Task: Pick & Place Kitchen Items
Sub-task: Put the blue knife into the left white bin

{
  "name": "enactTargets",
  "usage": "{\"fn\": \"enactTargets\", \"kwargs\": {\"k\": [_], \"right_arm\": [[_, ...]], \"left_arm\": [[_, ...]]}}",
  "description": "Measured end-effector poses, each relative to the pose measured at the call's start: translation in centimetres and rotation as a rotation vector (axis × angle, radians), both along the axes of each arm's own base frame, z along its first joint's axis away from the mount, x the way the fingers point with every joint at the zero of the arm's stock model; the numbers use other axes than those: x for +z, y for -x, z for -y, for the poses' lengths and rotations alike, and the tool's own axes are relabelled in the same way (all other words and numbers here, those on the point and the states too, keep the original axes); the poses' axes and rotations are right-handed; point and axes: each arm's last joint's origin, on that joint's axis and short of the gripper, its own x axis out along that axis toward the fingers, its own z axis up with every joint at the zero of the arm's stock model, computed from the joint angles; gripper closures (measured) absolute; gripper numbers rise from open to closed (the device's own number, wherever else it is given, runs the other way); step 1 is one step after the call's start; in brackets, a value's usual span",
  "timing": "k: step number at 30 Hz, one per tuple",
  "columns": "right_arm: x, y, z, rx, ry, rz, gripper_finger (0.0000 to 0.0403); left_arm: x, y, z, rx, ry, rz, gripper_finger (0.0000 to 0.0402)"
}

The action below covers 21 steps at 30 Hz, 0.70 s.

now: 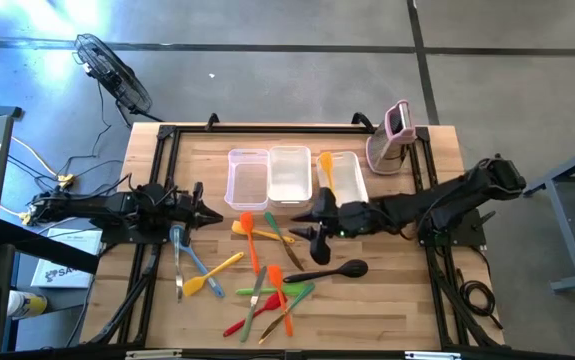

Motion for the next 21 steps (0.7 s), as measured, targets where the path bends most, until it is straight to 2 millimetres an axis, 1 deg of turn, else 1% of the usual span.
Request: {"fn": "enactTargets", "kwargs": {"k": [5,8,10,12,15,18,21], "right_arm": [[0.0,0.2,-0.6,0.029,0.062,-0.003,0.0261],[0.0,0.1,-0.4,0.045,0.134,-0.007,0.0261],[0.0,0.0,0.1,0.054,0.200,-0.013,0.0261],[0.0,-0.1,0.7,0.049,0.240,-0.018,0.0261],[-0.1,-0.3,1.4,0.036,0.204,-0.023,0.0261],[-0.3,-0.3,1.6,0.098,0.160,-0.051,0.0261],[-0.6,-0.1,1.1,0.208,0.132,-0.079,0.0261]], "left_arm": [[0.7,-0.3,-0.1,0.031,0.046,-0.005,0.0274],[0.5,-0.5,-0.2,0.073,0.075,-0.032,0.0230],[0.5,-0.6,-0.2,0.080,0.116,-0.042,0.0210],[0.7,-0.7,-0.1,0.063,0.194,-0.058,0.0200],[2.0,-0.9,0.0,0.049,0.261,-0.094,0.0197],[3.5,-1.2,0.0,0.057,0.241,-0.123,0.0197],[5.2,-1.8,0.0,0.048,0.196,-0.116,0.0197]]}}
